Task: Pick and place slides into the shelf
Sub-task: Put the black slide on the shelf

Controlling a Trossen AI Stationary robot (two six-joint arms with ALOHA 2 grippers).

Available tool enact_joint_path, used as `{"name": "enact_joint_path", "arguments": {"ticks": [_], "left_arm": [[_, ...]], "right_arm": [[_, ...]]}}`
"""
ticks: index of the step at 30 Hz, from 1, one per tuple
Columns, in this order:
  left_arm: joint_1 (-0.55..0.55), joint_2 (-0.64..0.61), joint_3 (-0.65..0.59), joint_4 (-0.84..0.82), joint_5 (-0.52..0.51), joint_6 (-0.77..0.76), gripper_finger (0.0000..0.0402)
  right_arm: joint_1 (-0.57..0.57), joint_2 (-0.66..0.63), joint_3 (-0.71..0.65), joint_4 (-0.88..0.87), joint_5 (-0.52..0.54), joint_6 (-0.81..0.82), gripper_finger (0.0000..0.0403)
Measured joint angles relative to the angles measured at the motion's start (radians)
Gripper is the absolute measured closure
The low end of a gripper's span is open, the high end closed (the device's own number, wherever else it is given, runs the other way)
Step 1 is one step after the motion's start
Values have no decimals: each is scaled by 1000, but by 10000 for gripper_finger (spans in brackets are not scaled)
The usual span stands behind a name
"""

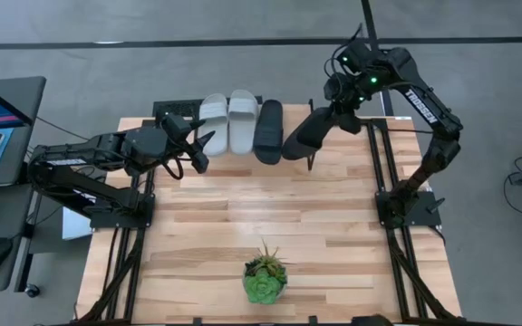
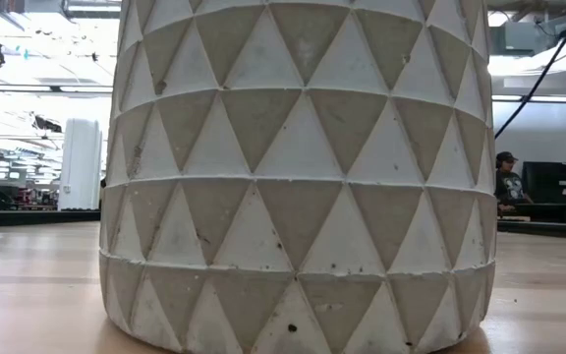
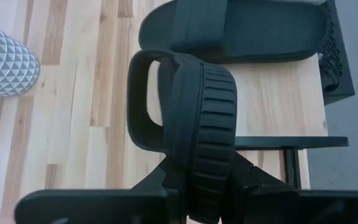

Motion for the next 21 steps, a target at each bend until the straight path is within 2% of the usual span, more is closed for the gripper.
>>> {"name": "enact_joint_path", "arguments": {"ticks": [7,21], "left_arm": [[0,0,0,-1,0,0,227],[0,0,0,-1,-5,-11,227]], "right_arm": [[-6,79,8,2,-3,-50,361],[-83,175,127,-15,11,-128,361]]}}
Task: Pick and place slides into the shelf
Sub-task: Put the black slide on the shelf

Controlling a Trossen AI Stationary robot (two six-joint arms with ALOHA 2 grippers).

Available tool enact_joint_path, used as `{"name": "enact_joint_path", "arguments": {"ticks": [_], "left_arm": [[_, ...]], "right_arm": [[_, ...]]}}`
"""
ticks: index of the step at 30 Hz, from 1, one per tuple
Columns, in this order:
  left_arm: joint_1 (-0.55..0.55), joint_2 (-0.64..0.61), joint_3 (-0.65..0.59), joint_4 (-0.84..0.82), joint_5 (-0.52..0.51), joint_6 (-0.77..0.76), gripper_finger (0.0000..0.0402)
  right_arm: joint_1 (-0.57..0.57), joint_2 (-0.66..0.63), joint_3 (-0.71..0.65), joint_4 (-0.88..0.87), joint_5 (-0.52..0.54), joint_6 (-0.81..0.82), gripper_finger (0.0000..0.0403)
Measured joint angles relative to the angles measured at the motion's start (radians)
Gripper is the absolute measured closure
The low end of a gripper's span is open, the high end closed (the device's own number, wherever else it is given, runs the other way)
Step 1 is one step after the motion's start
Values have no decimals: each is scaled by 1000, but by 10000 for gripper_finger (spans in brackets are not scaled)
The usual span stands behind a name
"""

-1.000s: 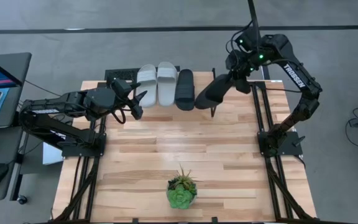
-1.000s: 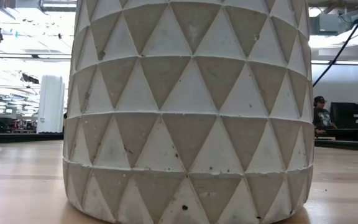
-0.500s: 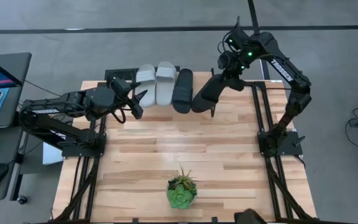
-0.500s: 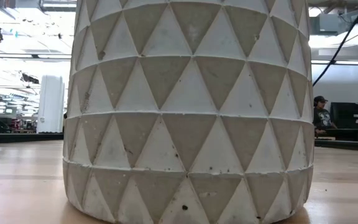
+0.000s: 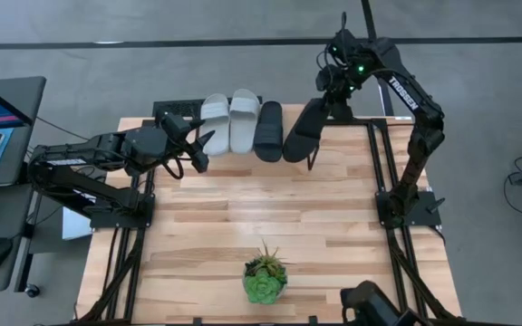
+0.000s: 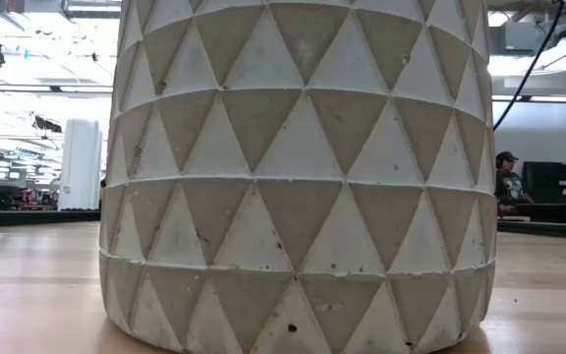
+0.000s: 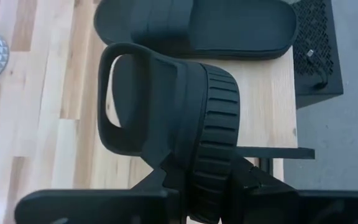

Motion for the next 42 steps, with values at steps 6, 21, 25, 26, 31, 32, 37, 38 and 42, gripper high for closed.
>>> {"name": "enact_joint_path", "arguments": {"ticks": [6,21,25,26,31,32,37,38,42], "left_arm": [[1,0,0,0,-22,-5,227],[1,0,0,0,-25,-12,227],[1,0,0,0,-25,-13,227],[1,0,0,0,-25,-13,227],[1,0,0,0,-25,-13,227],[1,0,0,0,-25,-13,227],[1,0,0,0,-25,-14,227],[1,0,0,0,-25,-14,227],[1,0,0,0,-25,-14,227]], "right_arm": [[-19,23,5,8,-6,-34,361],[-11,25,5,103,0,-83,361],[-14,25,5,108,1,-83,360],[-14,25,5,110,1,-82,360],[-13,24,2,121,3,-81,352],[-12,24,-2,123,4,-81,351],[-10,30,-13,130,36,-65,349],[-3,35,-13,134,45,-56,348],[-7,69,-12,142,74,-23,347]]}}
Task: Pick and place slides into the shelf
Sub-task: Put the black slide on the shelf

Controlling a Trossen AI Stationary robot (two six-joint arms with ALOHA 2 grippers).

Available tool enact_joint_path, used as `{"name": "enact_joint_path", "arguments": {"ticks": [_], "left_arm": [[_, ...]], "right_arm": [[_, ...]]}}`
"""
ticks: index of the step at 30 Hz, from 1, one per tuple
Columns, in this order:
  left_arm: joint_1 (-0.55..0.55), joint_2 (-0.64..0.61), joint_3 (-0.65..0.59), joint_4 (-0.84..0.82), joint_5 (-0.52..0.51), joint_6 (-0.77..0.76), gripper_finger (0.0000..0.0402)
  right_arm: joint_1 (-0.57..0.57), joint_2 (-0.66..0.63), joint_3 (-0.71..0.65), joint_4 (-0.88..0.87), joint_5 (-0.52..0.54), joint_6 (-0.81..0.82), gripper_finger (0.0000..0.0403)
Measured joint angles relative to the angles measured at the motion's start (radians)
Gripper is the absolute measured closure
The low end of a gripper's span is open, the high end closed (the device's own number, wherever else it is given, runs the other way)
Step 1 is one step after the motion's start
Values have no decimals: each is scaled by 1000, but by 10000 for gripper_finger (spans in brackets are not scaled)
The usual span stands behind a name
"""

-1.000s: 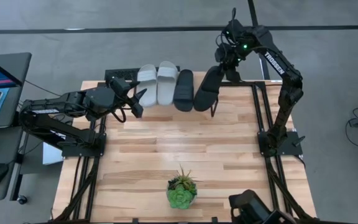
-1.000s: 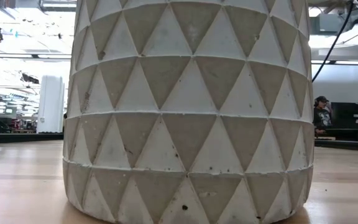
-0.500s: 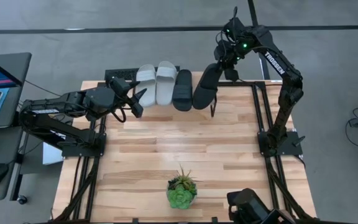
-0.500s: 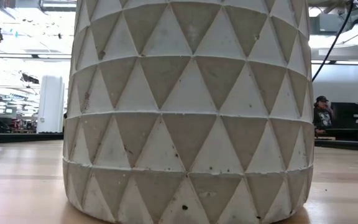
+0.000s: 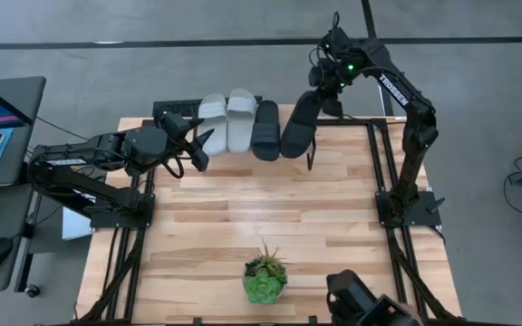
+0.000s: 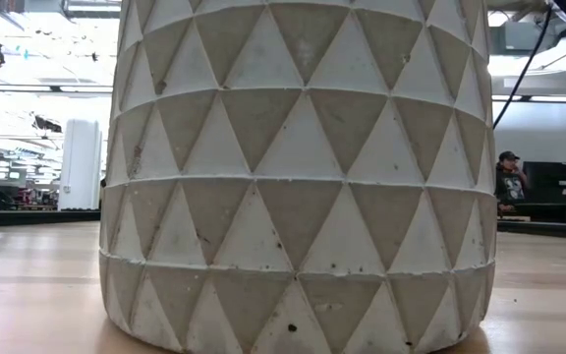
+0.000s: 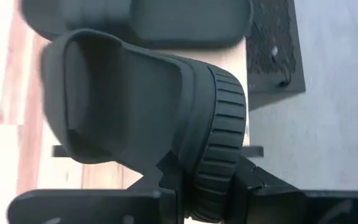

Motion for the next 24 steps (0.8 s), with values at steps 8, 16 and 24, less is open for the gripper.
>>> {"name": "enact_joint_path", "arguments": {"ticks": [8,16,24], "left_arm": [[0,0,0,0,0,0,227],[0,0,0,0,0,1,227],[0,0,0,0,-15,2,227]], "right_arm": [[27,49,-2,76,63,51,346],[34,53,-3,113,72,50,337],[35,53,-3,139,124,64,259]]}}
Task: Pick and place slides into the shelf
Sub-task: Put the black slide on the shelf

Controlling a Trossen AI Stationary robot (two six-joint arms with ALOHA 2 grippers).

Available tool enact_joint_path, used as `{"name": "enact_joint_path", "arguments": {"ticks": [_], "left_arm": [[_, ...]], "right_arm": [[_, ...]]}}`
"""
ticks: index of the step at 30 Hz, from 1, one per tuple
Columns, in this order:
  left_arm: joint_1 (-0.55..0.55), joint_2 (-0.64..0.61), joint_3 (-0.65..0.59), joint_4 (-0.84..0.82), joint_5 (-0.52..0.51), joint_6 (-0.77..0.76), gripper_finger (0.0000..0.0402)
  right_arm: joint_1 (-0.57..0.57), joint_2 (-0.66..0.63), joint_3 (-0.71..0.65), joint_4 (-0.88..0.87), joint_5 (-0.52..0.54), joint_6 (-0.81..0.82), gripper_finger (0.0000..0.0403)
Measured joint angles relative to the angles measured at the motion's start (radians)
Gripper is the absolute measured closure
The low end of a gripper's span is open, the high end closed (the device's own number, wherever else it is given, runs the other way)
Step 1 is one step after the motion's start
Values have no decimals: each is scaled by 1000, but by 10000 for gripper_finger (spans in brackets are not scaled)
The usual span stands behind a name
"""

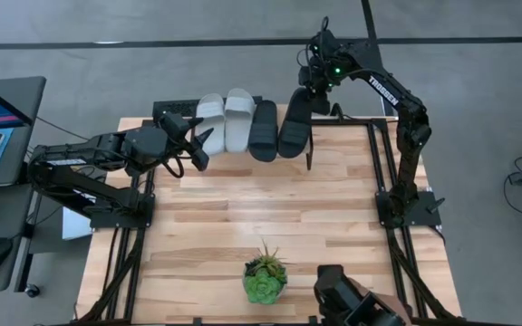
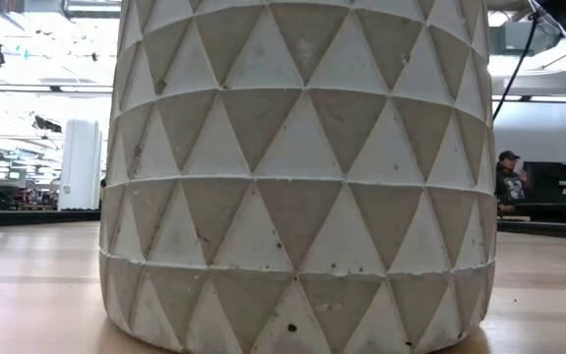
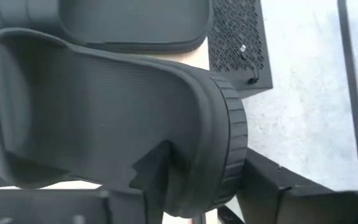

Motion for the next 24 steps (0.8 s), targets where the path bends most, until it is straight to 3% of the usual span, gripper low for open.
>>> {"name": "enact_joint_path", "arguments": {"ticks": [9,24], "left_arm": [[0,0,0,0,-1,1,227],[0,0,0,-1,-1,0,227]], "right_arm": [[6,0,0,13,7,0,210],[8,0,0,61,-5,11,201]]}}
